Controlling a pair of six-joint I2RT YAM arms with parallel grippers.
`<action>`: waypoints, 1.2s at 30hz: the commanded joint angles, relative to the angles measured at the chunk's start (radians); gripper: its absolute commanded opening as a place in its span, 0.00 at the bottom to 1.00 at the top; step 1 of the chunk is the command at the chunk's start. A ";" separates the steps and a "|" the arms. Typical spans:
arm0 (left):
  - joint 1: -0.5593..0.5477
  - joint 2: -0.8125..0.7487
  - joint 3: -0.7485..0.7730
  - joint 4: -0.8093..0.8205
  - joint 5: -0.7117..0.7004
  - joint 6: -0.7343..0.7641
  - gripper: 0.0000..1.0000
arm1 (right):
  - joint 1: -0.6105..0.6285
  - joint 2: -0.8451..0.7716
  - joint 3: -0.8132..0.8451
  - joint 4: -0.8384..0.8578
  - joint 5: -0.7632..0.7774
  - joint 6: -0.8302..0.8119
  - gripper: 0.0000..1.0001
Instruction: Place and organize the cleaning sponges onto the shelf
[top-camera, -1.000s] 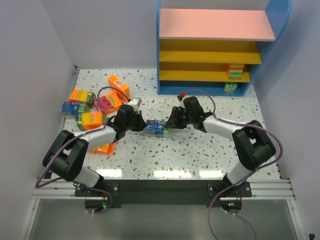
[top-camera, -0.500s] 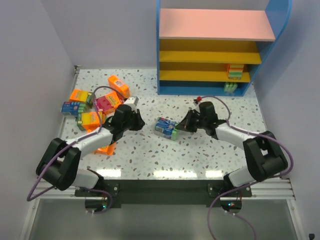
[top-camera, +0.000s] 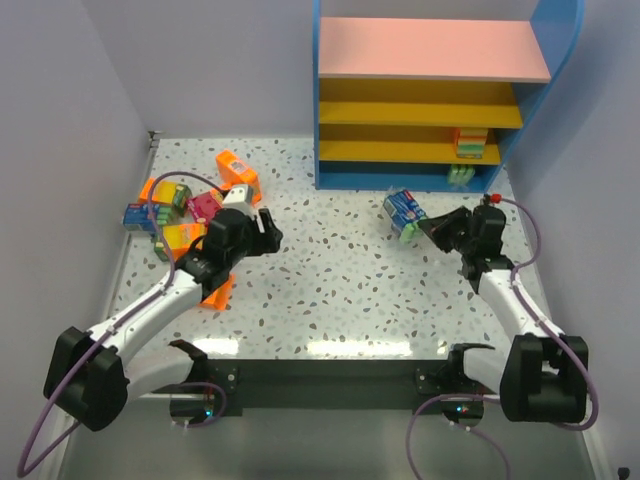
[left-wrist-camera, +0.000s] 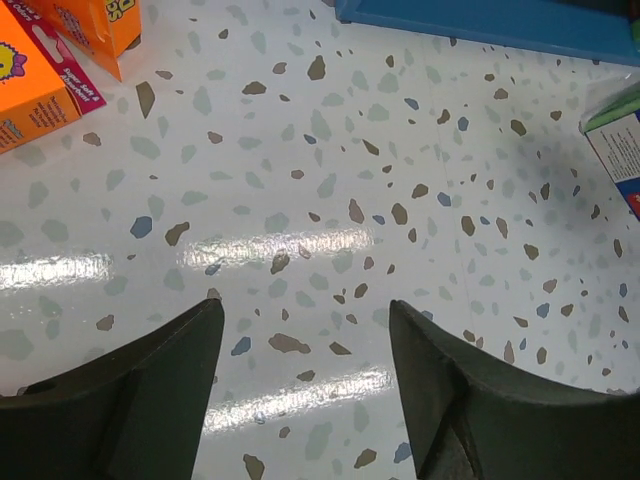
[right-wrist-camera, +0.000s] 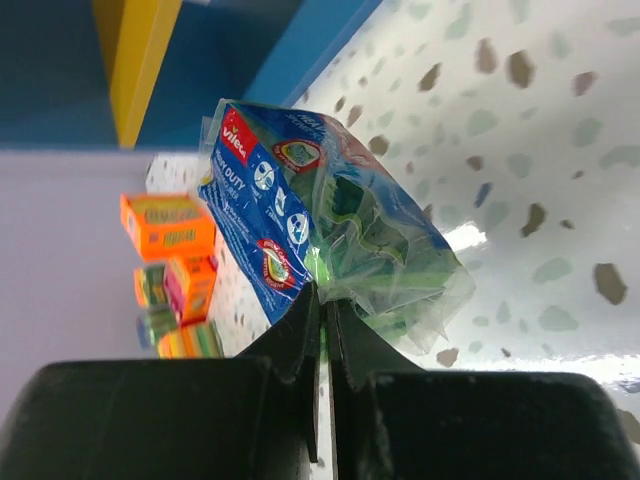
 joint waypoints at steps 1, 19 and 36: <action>0.002 -0.040 0.002 -0.044 -0.014 -0.018 0.73 | -0.021 0.020 -0.018 0.071 0.141 0.122 0.00; 0.002 -0.253 -0.069 -0.182 -0.037 -0.032 0.73 | -0.028 0.405 0.100 0.495 0.433 0.259 0.00; 0.002 -0.330 -0.081 -0.277 -0.045 -0.064 0.73 | -0.023 0.605 0.211 0.713 0.432 0.292 0.00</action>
